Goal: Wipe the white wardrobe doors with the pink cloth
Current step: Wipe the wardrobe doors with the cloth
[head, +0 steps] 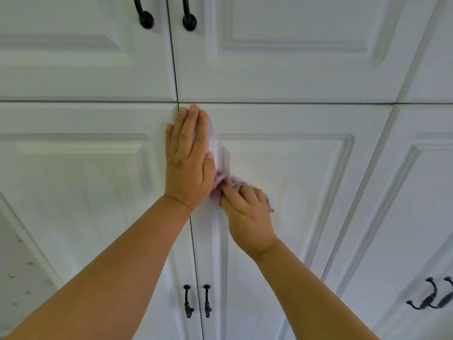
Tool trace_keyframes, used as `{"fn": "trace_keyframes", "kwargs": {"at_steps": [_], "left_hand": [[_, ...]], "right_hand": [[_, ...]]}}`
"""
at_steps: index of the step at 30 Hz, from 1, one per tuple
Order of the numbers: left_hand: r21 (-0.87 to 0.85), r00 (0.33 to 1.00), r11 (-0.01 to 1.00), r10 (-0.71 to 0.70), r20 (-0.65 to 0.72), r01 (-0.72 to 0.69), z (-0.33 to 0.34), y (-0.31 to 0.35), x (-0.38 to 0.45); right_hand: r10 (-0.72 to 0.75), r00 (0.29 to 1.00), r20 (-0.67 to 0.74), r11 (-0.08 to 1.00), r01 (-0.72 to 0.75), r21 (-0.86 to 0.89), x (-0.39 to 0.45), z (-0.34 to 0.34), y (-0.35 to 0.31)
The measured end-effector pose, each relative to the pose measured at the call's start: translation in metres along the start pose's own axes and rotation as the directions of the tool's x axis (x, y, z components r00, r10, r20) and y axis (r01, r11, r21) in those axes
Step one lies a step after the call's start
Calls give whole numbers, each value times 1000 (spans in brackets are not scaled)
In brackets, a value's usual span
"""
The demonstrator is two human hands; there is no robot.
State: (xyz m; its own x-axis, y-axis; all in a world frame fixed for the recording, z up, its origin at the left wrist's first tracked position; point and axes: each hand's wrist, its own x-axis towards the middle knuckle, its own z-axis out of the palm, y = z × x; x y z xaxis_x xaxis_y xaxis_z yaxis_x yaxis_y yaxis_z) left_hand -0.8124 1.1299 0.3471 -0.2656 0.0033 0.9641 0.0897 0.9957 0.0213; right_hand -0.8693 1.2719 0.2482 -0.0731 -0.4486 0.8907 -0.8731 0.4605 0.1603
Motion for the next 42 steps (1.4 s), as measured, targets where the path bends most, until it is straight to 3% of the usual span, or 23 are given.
{"fn": "trace_keyframes", "kwargs": {"at_steps": [3, 5, 8, 11, 14, 16, 18, 20, 22, 23, 25, 26, 29, 31, 33, 35, 37, 40, 42], "left_hand": [[17, 1000, 1000, 7, -8, -6, 1, -2, 1], [18, 1000, 1000, 5, -10, -5, 2, -1, 1], [21, 1000, 1000, -6, -28, 6, 4, -1, 1], [36, 999, 999, -2, -40, 3, 5, 0, 1], [78, 999, 997, 2, -42, 1, 7, 0, 0], [96, 999, 995, 13, -40, -9, 8, -1, 0], [98, 999, 995, 20, -37, -16, 8, -2, 0], [100, 999, 995, 18, -42, -13, 8, -2, 0], [108, 999, 994, 20, -50, -14, 9, -2, 0], [118, 998, 993, 23, -55, -16, 9, -2, 1], [159, 998, 987, 13, -66, -2, 11, -1, 0], [191, 998, 982, 6, -69, 7, 12, 1, -1], [277, 998, 960, -10, -67, 28, 18, 3, -4], [313, 998, 949, -8, -66, 28, 19, 2, -5], [332, 998, 943, -4, -69, 26, 20, 1, -6], [342, 996, 939, -3, -84, 32, 23, 2, -5], [349, 995, 936, -13, -101, 48, 26, 5, -5], [358, 994, 933, -10, -106, 48, 28, 6, -6], [362, 994, 931, -9, -113, 50, 29, 5, -6]], "right_hand": [[-148, 984, 95, 989, 150, -10, -20, -9, 12], [-46, 998, 32, 998, 47, -33, 5, -18, 17], [141, 967, -213, 988, -152, -37, 56, -25, 23], [126, 953, -275, 990, -139, -28, 55, -15, 22], [-86, 995, -58, 995, 83, -47, 4, -3, 26], [-257, 960, 108, 964, 263, -39, -28, -3, 35], [-341, 932, 122, 938, 346, -26, -36, -11, 50], [-231, 972, 50, 971, 234, -55, -20, -20, 61], [49, 994, -101, 996, -56, -67, 11, -28, 66], [156, 967, -203, 985, -167, -39, 26, -26, 66], [214, 900, -381, 974, -226, 14, 39, -18, 57], [179, 901, -394, 980, -197, -5, 33, -13, 51], [-66, 992, -107, 991, 53, -122, -27, -3, 55], [-223, 966, 132, 963, 239, -127, -70, -10, 72], [-287, 929, 233, 943, 317, -104, -89, -20, 93], [-225, 951, 214, 964, 249, -92, -80, -30, 108], [0, 999, 54, 996, 4, -87, -46, -39, 107], [351, 917, -190, 934, -356, 5, 14, -43, 82], [318, 911, -260, 947, -320, 39, 37, -29, 56]]}}
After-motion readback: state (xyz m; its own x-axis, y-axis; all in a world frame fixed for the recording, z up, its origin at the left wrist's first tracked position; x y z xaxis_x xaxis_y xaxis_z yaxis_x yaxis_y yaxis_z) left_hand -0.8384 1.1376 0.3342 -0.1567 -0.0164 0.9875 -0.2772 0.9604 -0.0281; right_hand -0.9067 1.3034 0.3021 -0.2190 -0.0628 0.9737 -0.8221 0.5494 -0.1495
